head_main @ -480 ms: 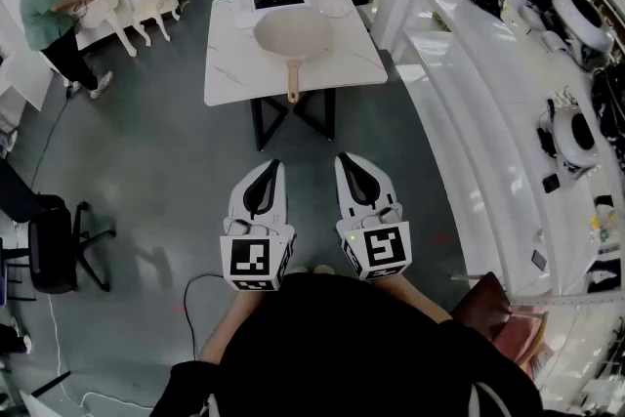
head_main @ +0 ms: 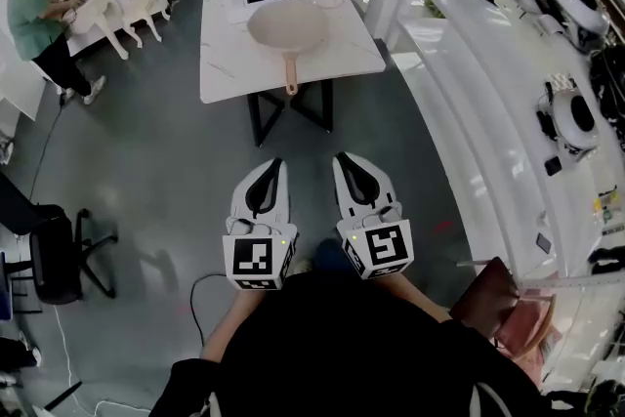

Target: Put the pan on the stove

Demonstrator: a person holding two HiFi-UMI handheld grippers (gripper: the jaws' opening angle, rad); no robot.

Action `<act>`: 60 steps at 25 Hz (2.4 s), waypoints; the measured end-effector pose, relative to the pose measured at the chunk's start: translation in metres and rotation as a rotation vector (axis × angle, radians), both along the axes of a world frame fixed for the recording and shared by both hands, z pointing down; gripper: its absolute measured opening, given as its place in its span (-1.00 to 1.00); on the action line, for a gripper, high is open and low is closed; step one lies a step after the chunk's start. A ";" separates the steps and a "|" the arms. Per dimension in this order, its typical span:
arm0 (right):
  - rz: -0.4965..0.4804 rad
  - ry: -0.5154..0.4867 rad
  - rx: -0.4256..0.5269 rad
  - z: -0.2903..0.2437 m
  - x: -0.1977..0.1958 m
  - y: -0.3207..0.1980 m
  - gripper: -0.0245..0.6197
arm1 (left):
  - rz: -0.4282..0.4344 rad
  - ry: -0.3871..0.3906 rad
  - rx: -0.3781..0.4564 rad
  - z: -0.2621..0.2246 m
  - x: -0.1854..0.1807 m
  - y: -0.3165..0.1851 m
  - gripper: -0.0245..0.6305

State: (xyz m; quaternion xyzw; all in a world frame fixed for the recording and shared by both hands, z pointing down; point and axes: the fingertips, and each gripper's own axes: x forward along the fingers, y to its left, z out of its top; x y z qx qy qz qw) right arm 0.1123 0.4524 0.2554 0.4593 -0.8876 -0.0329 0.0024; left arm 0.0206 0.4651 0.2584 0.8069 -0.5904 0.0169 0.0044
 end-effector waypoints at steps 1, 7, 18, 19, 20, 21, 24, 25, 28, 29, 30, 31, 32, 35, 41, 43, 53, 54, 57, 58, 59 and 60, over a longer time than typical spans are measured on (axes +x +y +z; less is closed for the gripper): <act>-0.009 -0.002 0.000 0.000 -0.001 0.000 -0.85 | 0.003 0.001 -0.004 0.001 0.001 -0.001 -0.90; -0.023 0.001 -0.001 0.003 -0.007 -0.011 -0.85 | 0.015 0.001 0.000 0.006 0.002 -0.010 -0.90; -0.048 0.015 -0.030 0.020 -0.019 -0.078 -0.60 | 0.021 0.036 -0.040 0.019 -0.009 -0.077 -0.56; -0.050 0.016 -0.035 0.021 -0.020 -0.087 -0.60 | 0.029 0.041 -0.034 0.019 -0.009 -0.086 -0.53; -0.053 0.019 -0.036 0.022 -0.022 -0.097 -0.60 | 0.037 0.046 -0.026 0.018 -0.009 -0.095 -0.50; -0.058 0.025 -0.036 0.023 -0.024 -0.107 -0.60 | 0.043 0.049 -0.018 0.017 -0.009 -0.105 -0.48; -0.073 0.036 -0.043 0.028 -0.028 -0.135 -0.60 | 0.040 0.053 -0.022 0.019 -0.009 -0.134 -0.48; -0.078 0.036 -0.049 0.031 -0.030 -0.144 -0.60 | 0.038 0.053 -0.025 0.021 -0.009 -0.144 -0.48; -0.095 0.037 -0.060 0.035 -0.034 -0.172 -0.60 | 0.033 0.052 -0.037 0.026 -0.011 -0.171 -0.48; -0.100 0.037 -0.064 0.036 -0.035 -0.181 -0.60 | 0.030 0.051 -0.041 0.026 -0.012 -0.180 -0.48; -0.105 0.037 -0.068 0.035 -0.036 -0.190 -0.60 | 0.026 0.051 -0.045 0.026 -0.014 -0.188 -0.48; -0.109 0.038 -0.072 0.035 -0.037 -0.198 -0.60 | 0.022 0.050 -0.048 0.026 -0.014 -0.196 -0.48; -0.114 0.039 -0.074 0.034 -0.038 -0.206 -0.60 | 0.018 0.051 -0.051 0.026 -0.015 -0.203 -0.48; -0.129 0.047 -0.073 0.034 -0.042 -0.224 -0.60 | 0.009 0.055 -0.051 0.026 -0.018 -0.221 -0.48; -0.179 0.048 -0.080 0.045 -0.052 -0.258 -0.60 | -0.011 0.060 -0.066 0.035 -0.022 -0.252 -0.48; -0.189 0.052 -0.083 0.047 -0.054 -0.267 -0.60 | -0.016 0.063 -0.074 0.038 -0.023 -0.260 -0.48; -0.186 0.054 -0.125 0.061 -0.056 -0.293 -0.60 | -0.027 0.096 -0.152 0.058 -0.033 -0.289 -0.48; -0.182 0.057 -0.128 0.063 -0.057 -0.296 -0.60 | -0.022 0.099 -0.157 0.060 -0.033 -0.293 -0.48; -0.175 0.058 -0.142 0.070 -0.061 -0.308 -0.60 | 0.006 0.101 -0.168 0.064 -0.035 -0.308 -0.48; -0.172 0.058 -0.146 0.073 -0.063 -0.313 -0.60 | 0.019 0.103 -0.174 0.067 -0.036 -0.314 -0.48; -0.165 0.061 -0.151 0.075 -0.065 -0.319 -0.60 | 0.033 0.105 -0.181 0.070 -0.037 -0.320 -0.48; -0.154 0.067 -0.157 0.076 -0.068 -0.327 -0.60 | 0.046 0.107 -0.187 0.073 -0.039 -0.327 -0.48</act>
